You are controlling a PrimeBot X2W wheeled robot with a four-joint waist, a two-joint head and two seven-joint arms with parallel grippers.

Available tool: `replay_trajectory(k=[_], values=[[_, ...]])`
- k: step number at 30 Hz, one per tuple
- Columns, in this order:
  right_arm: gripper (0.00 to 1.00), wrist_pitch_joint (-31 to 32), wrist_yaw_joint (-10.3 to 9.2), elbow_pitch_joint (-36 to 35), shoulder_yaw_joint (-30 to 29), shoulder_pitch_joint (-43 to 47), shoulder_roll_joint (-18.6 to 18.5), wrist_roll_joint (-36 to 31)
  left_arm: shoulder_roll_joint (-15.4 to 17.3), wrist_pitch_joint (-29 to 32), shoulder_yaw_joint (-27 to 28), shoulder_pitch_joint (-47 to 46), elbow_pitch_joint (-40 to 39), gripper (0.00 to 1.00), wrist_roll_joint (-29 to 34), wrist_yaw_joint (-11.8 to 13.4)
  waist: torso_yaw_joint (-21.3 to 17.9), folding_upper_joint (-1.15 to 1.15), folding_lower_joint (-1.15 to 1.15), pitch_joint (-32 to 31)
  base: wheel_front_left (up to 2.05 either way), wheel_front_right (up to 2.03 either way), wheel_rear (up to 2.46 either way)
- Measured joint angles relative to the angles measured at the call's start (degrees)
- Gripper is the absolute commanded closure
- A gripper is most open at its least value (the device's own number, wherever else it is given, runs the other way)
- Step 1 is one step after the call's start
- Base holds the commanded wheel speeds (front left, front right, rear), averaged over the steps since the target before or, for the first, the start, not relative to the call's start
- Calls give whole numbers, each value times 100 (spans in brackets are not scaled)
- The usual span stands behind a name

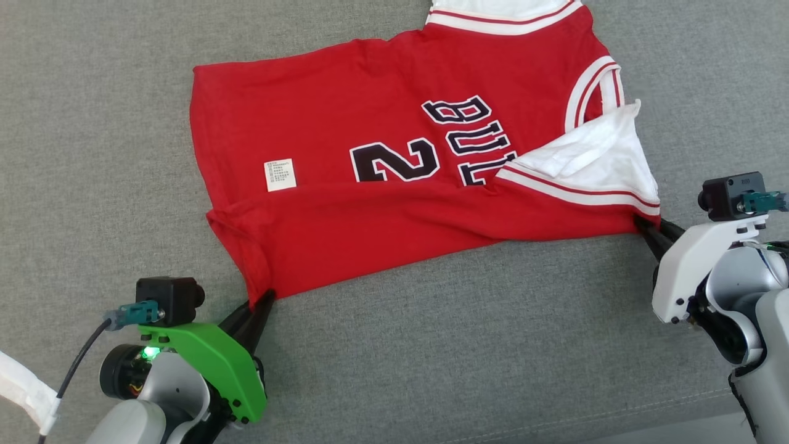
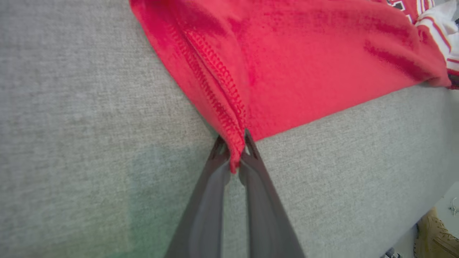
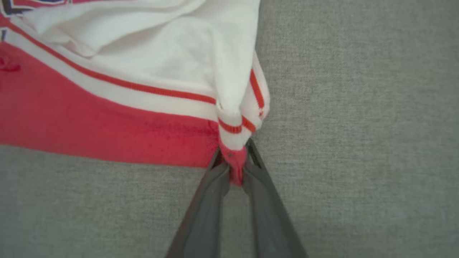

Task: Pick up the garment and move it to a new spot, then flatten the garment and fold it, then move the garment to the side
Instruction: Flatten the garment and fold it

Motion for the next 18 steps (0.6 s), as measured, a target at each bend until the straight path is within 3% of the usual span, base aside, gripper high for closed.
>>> replay_trajectory(k=[6,12,16,17,18], values=[[100,151,2,-347,-325,257,-419,612,409,201,190,365,-375,100,-346,-216,20,0,0,-171,0,0,0],[100,995,5,-970,-599,1328,-939,1270,865,513,172,1202,-926,100,-770,-426,86,0,0,-338,0,0,0],[100,1338,2,-1277,-738,2033,-1058,1503,861,536,-26,1779,-1079,100,-883,-461,115,0,0,-387,0,0,0],[91,1352,2,-1316,-742,2132,-1078,1430,839,487,-47,1862,-1076,60,-882,-461,112,0,0,-390,0,0,0],[60,1361,2,-1336,-739,2185,-1082,1392,817,423,-52,1898,-1074,19,-878,-459,111,0,0,-394,0,0,0]])
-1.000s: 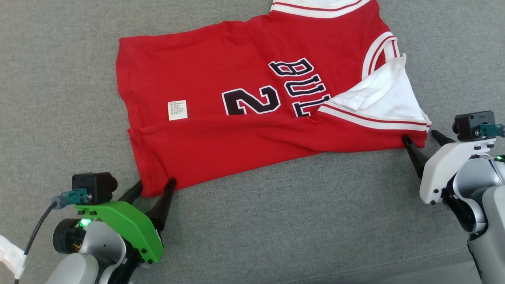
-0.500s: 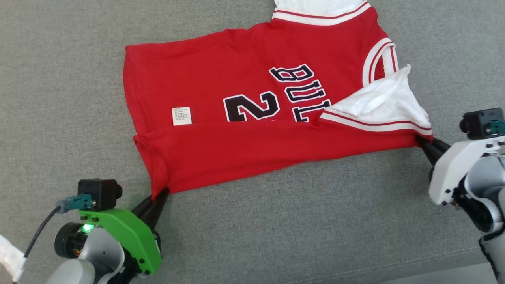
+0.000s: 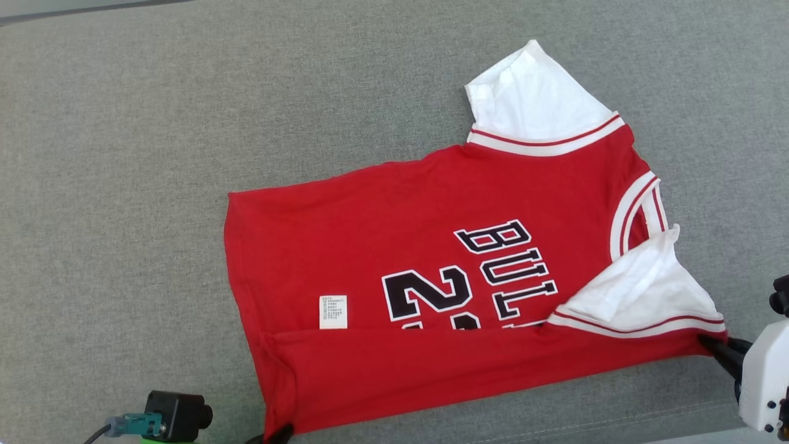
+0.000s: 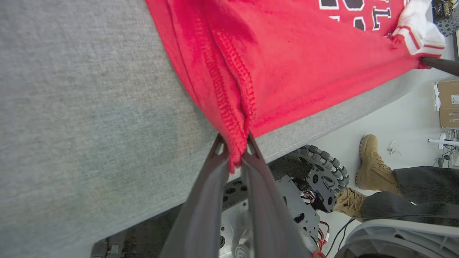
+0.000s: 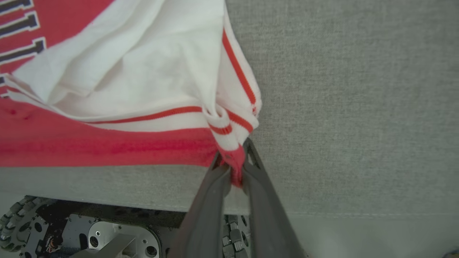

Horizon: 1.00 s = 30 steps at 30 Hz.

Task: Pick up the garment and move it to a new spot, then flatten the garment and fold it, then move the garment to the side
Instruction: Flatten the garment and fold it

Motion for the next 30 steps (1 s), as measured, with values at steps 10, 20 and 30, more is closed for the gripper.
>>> replay_trajectory(k=[10,20,30], values=[[0,60,-8,-545,-272,-389,-115,-22,244,-279,376,207,-207,0,188,312,60,0,0,-21,0,0,0],[0,134,-3,276,754,-3903,-198,-1039,-334,-305,519,-2772,780,0,820,528,260,0,0,626,0,0,0],[0,-804,-2,2984,1152,-5876,597,-2124,-1302,-238,-425,-4442,2349,0,1258,-25,930,0,1,1190,0,0,0]])
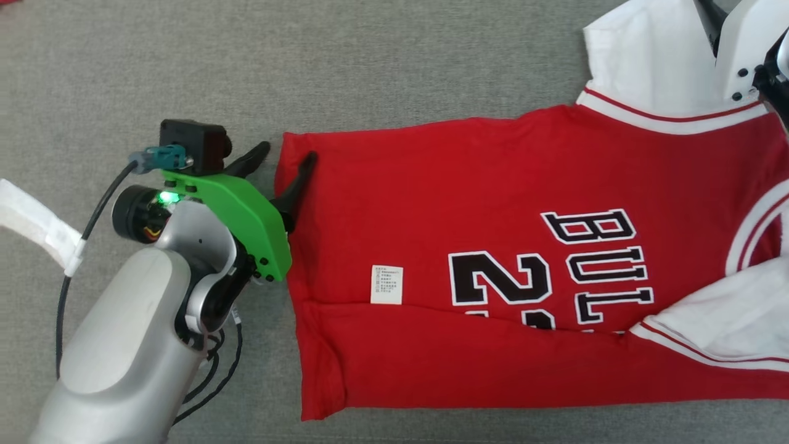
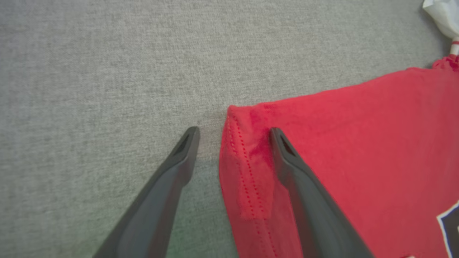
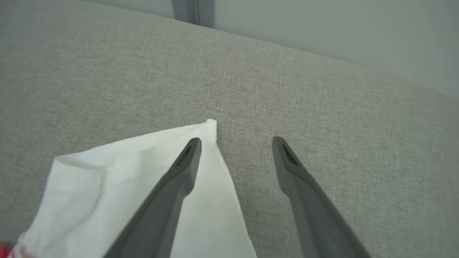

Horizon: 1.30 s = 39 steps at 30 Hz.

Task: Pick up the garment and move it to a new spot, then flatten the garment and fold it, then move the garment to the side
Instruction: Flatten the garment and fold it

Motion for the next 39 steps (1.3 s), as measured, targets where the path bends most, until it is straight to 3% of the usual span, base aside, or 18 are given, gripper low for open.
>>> replay_trajectory(k=[3,9,11,12,14,15,16,17,18,19,25,29,35,39], values=[[0,-4,0,539,88,-120,21,-12,-198,-35,-85,-129,140,0,-20,-81,183,0,0,90,0,0,0],[0,22,-9,915,344,-325,20,382,-246,34,-181,-197,254,0,-105,-279,320,0,-1,150,0,0,0],[12,46,-9,958,463,-347,-18,539,-201,73,-196,-198,258,0,-102,-313,290,0,-1,134,0,0,0],[20,46,-8,984,513,-358,-25,604,-179,73,-196,-199,260,0,-104,-324,268,0,-1,118,0,0,0],[66,63,-7,1025,581,-361,-22,750,-180,73,-193,-198,259,0,-138,-330,226,0,-1,88,0,0,0],[100,70,-5,1044,602,-360,-15,857,-179,74,-193,-198,257,0,-141,-337,204,0,-1,76,0,0,0],[100,69,-3,1060,612,-360,-2,953,-186,73,-192,-200,258,0,-149,-353,181,0,-1,66,0,0,0],[100,52,-1,1068,627,-360,14,1035,-202,74,-198,-206,264,47,-162,-357,158,0,-1,58,0,0,0],[100,26,-1,1069,645,-359,26,1096,-213,55,-199,-219,266,85,-160,-376,141,0,-1,52,0,0,0],[100,-85,0,1073,627,-358,33,1166,-235,-41,-167,-245,305,100,-147,-322,120,0,-1,46,0,0,0],[100,-875,0,1096,608,-441,-74,1257,-250,-279,-112,-393,519,100,-24,-271,31,0,-1,19,0,0,0],[100,-926,0,971,732,-627,-164,1568,-85,-279,-46,-488,419,100,1,-278,-34,0,-1,-20,0,0,0],[100,-864,0,178,1031,-351,-703,2123,148,-230,-2,-323,-222,100,-1,-250,-156,0,-1,-126,0,0,0],[100,-890,0,-740,1111,475,-1158,2574,380,-256,73,148,-780,100,-46,-116,-280,0,-1,-209,0,0,0]])
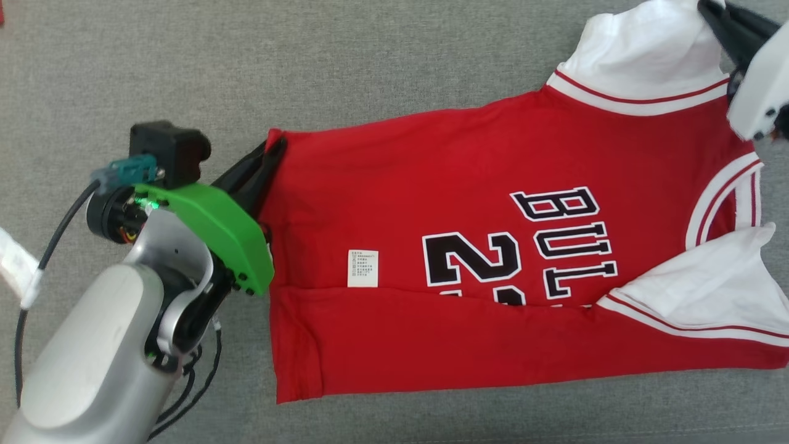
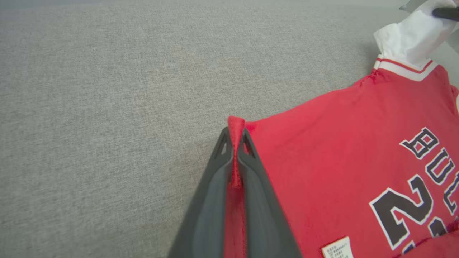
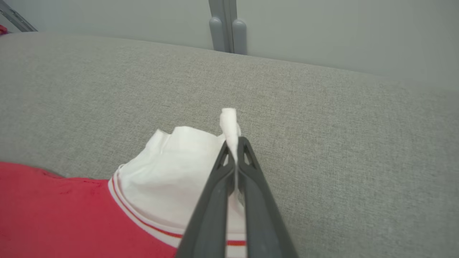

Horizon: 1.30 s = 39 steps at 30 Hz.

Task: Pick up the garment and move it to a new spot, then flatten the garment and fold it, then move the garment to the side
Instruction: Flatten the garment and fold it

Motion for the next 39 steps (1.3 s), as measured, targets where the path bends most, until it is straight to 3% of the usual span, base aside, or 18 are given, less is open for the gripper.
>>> replay_trajectory(k=[5,9,20,21,22,23,27,30,34,39], values=[[100,-93,-1,-1026,-378,1212,-420,380,375,-63,160,863,-734,100,-105,202,-201,0,0,-169,0,0,0],[100,-116,0,-1651,-825,2160,-444,481,635,-131,312,1547,-1088,100,-212,413,-379,0,0,-328,0,0,0],[98,54,-1,-2557,-1510,3933,393,274,929,-385,478,2786,-1723,100,-346,761,-847,0,0,-583,0,0,0],[24,88,-1,-2529,-1555,3957,477,168,965,-385,477,2841,-1723,79,-331,815,-876,0,0,-591,0,0,0],[0,157,-2,-2512,-1558,3990,532,49,1011,-385,454,2898,-1714,11,-258,844,-900,0,0,-598,0,0,0],[0,237,-2,-2475,-1570,4025,616,-16,1095,-370,403,2954,-1671,0,-118,878,-918,0,0,-606,0,0,0],[0,513,-2,-2390,-1647,4081,860,-141,1183,-171,215,3411,-1631,0,-183,909,-954,0,0,-655,0,0,0],[0,604,-5,-2395,-1953,4132,1035,-188,1163,-675,492,3579,-1662,0,-21,1201,-958,0,0,-685,0,0,0],[0,723,-5,-2226,-2340,4005,1252,-445,692,-1662,721,3582,-1782,0,64,1293,-940,0,0,-701,0,0,0],[0,1077,-5,-1793,-2343,3632,1639,-799,234,-2710,671,3480,-1495,0,516,1293,-873,0,0,-699,0,0,0]])
